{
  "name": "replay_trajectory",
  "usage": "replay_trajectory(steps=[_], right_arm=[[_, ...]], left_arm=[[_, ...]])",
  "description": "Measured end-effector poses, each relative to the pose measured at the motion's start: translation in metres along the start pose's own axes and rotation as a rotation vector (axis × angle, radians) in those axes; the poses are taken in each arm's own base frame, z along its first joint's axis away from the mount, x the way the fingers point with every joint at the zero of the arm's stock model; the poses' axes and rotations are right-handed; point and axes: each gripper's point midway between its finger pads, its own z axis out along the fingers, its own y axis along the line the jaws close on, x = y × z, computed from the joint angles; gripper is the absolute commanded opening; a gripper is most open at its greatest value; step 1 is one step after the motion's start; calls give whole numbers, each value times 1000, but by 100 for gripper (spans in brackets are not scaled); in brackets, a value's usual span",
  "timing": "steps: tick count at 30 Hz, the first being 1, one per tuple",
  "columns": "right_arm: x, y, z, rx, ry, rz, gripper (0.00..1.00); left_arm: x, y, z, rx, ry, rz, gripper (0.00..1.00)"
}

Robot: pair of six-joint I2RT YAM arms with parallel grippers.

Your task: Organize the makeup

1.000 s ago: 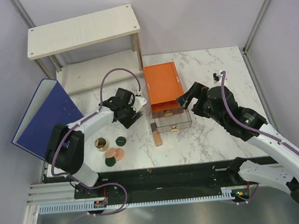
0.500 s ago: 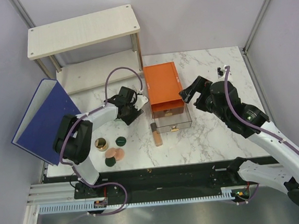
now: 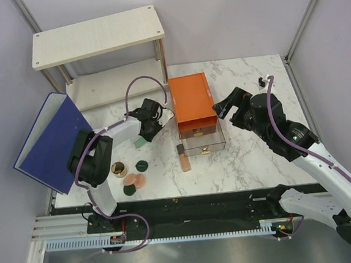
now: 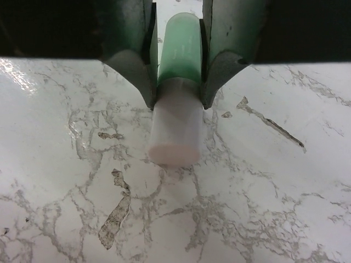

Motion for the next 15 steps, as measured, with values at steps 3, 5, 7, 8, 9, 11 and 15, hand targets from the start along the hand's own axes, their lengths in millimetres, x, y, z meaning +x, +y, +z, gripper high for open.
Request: replay_trajectory(steps=[3, 5, 7, 8, 9, 11, 15], right_arm=[[-1, 0, -1, -3, 0, 2, 98], [0, 0, -1, -5, 4, 2, 98], [0, 1, -1, -7, 6, 2, 98], [0, 1, -1, -7, 7, 1, 98], [1, 0, 0, -8, 9, -1, 98], [3, -1, 1, -3, 13, -6, 97], [12, -8, 16, 35, 40, -37, 91]], left_arm=[[3, 2, -1, -5, -3, -21, 2], [12, 2, -6, -4, 10, -48, 2], [25, 5, -15, -7, 31, -81, 2], [28, 8, -20, -12, 33, -94, 2], [30, 12, -29, -22, 27, -106, 2], [25, 23, -52, -61, -13, -133, 2], [-1, 38, -107, -117, -162, -180, 2]])
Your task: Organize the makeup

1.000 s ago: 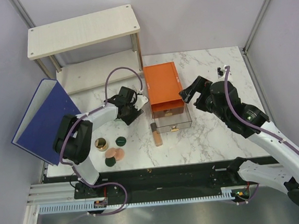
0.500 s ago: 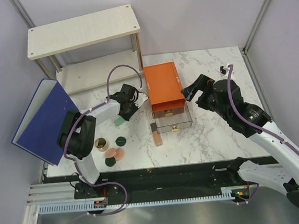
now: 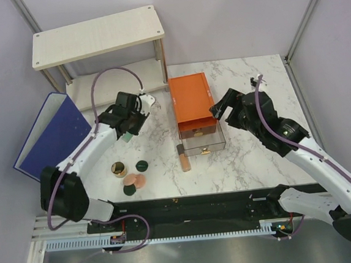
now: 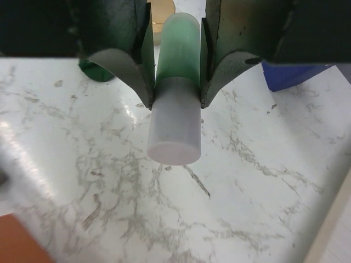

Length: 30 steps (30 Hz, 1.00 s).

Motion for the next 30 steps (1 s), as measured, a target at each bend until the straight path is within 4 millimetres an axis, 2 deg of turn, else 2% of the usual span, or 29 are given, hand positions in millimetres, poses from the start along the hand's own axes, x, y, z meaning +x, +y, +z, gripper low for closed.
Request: replay_trajectory(steps=[3, 6, 9, 13, 16, 17, 19, 20, 23, 27, 30], right_arm=[[8, -3, 21, 32, 25, -55, 89], [7, 1, 43, 60, 45, -133, 89], [-6, 21, 65, 49, 34, -211, 89], [-20, 41, 87, 30, 17, -278, 85], [-24, 42, 110, 34, 28, -306, 71], [-23, 38, 118, 45, 36, -312, 55], [-18, 26, 133, 72, 66, -327, 38], [-16, 20, 139, 82, 81, -327, 19], [-10, 5, 155, 109, 115, -318, 3], [-9, -7, 169, 128, 133, -293, 0], [-8, -8, 179, 124, 144, -280, 0]], left_arm=[[-31, -2, -38, 23, -152, -63, 2], [-48, -12, -68, 75, -265, -108, 2], [-63, -29, -94, 139, -369, -143, 2], [-77, -59, -117, 253, -476, -202, 2], [-90, -82, -126, 340, -538, -237, 2], [-95, -91, -128, 365, -554, -241, 2], [-103, -104, -131, 404, -573, -244, 2], [-109, -113, -133, 427, -585, -241, 2], [-124, -139, -133, 482, -598, -224, 2], [-148, -174, -127, 525, -601, -184, 2], [-160, -196, -122, 544, -598, -156, 2]])
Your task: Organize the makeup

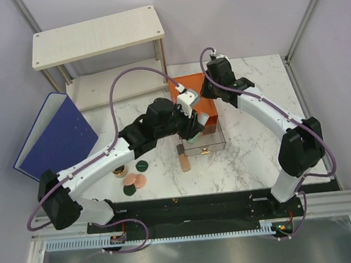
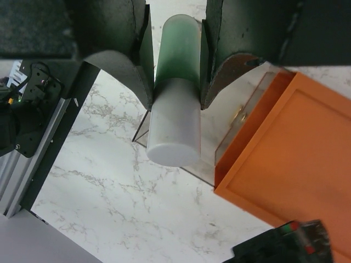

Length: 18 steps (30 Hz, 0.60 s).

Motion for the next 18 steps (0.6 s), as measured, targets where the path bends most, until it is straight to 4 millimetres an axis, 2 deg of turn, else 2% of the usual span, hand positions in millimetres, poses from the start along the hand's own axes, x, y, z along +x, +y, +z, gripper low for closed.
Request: replay_trajectory(steps=[5, 12, 18], right_arm=[[8, 7, 18, -31, 36, 12, 0], [29, 9, 35, -59, 110, 34, 0], [28, 11, 38, -89, 123, 62, 0]], left_arm=[[-1, -13, 31, 2, 17, 27, 2], [0, -2, 53, -74, 39, 77, 2], [25, 11, 67, -128, 119, 109, 11]])
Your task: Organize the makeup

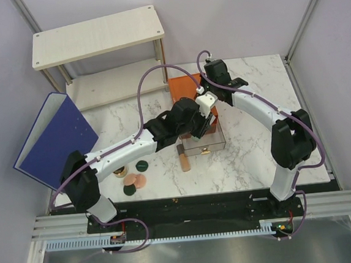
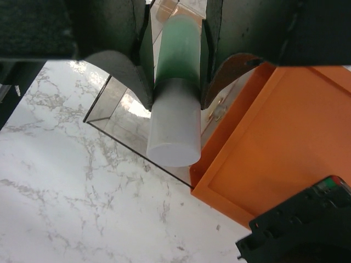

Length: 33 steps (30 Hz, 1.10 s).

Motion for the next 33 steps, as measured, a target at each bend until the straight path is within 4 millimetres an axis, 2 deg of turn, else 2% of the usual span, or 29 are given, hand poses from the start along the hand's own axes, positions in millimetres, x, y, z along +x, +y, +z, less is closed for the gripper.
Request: replay_trajectory(steps=[4, 9, 11, 15, 17, 18, 19, 20, 28, 31, 33], right_arm=[[0, -1, 0, -16, 13, 14, 0], [-1, -2, -1, -30, 25, 31, 0], [-2, -3, -1, -33, 27, 33, 0], [-3, -6, -1, -36, 30, 40, 0], [-3, -7, -1, -38, 33, 43, 0], [-3, -7, -1, -40, 34, 44, 0], [-3, -7, 0, -41, 36, 45, 0], [-3, -7, -1, -42, 36, 46, 0], [-4, -6, 1, -51, 37, 55, 0], [-4, -6, 1, -51, 38, 55, 0], [-3, -5, 1, -55, 40, 54, 0]], left_arm=[[17, 1, 8, -18, 54, 14, 26], [25, -1, 9, -37, 81, 48, 34], [28, -1, 8, -47, 92, 67, 41], [31, 1, 6, -65, 107, 96, 43], [33, 3, 6, -75, 114, 105, 49], [33, 5, 5, -87, 115, 110, 56], [32, 6, 5, -91, 115, 115, 86], [30, 7, 5, -96, 112, 120, 90], [4, 11, 1, -118, 61, 153, 88], [-2, 15, -5, -137, 48, 166, 90], [-10, 18, -19, -149, 32, 176, 99]])
